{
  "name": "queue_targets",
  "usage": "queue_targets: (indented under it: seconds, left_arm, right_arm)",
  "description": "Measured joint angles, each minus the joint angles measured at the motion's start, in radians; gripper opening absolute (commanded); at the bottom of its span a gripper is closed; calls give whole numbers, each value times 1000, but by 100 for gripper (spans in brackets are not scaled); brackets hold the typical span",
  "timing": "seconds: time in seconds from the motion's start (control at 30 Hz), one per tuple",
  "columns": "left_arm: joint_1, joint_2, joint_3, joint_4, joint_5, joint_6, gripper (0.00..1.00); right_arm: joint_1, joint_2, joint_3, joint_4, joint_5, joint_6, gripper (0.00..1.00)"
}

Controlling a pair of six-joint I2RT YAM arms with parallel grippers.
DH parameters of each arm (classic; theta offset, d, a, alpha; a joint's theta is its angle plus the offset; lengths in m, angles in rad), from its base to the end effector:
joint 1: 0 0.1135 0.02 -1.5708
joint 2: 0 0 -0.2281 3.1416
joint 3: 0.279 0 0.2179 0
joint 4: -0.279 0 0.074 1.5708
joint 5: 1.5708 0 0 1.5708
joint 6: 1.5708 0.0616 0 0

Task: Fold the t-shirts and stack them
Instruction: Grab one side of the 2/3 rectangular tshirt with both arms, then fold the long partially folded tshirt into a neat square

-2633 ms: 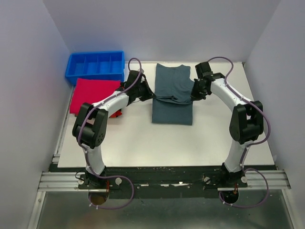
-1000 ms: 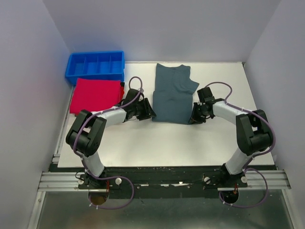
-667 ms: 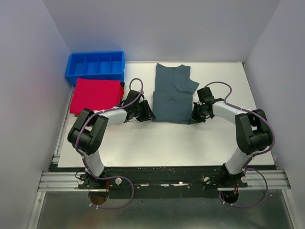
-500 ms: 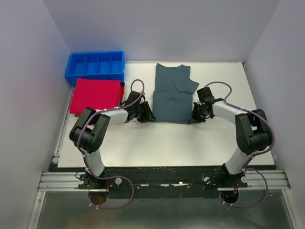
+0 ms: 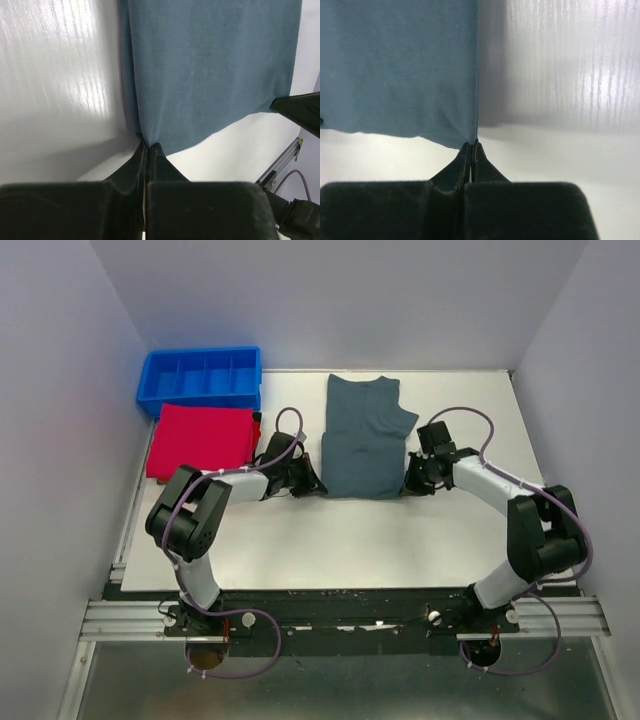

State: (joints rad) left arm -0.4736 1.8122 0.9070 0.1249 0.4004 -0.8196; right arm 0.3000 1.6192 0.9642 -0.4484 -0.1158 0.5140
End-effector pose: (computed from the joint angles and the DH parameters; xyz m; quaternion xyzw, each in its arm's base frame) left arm 0.2952 -0.1783 0.1153 -0.0803 0.9041 -0.3738 0.1906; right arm 0.2794 0.0939 0.1406 0.0904 0.9671 0.1432 0.1900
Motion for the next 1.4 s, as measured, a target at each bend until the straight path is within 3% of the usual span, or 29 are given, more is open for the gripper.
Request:
queue_targets:
  seconds: [0.23, 0.43, 0.6, 0.73, 1.0, 1.4]
  left_arm:
    - [-10, -207, -51, -88, -13, 44, 0]
    - [-88, -422, -131, -166, -43, 57, 0]
    - [-140, -557, -182, -247, -61, 49, 0]
    - [-154, -628, -167, -303, -70, 40, 0]
    - [-120, -560, 24, -358, -79, 53, 0]
    - [34, -62, 415, -337, -22, 67, 0]
  right_arm:
    - [0, -205, -76, -15, -18, -14, 1]
    - [2, -444, -192, -87, -52, -14, 1]
    - [2, -625, -193, -172, -72, -15, 1]
    - [3, -672, -151, -248, -68, -14, 1]
    - [-2, -513, 50, -311, 28, -19, 1]
    - [-93, -48, 431, -312, 68, -37, 1]
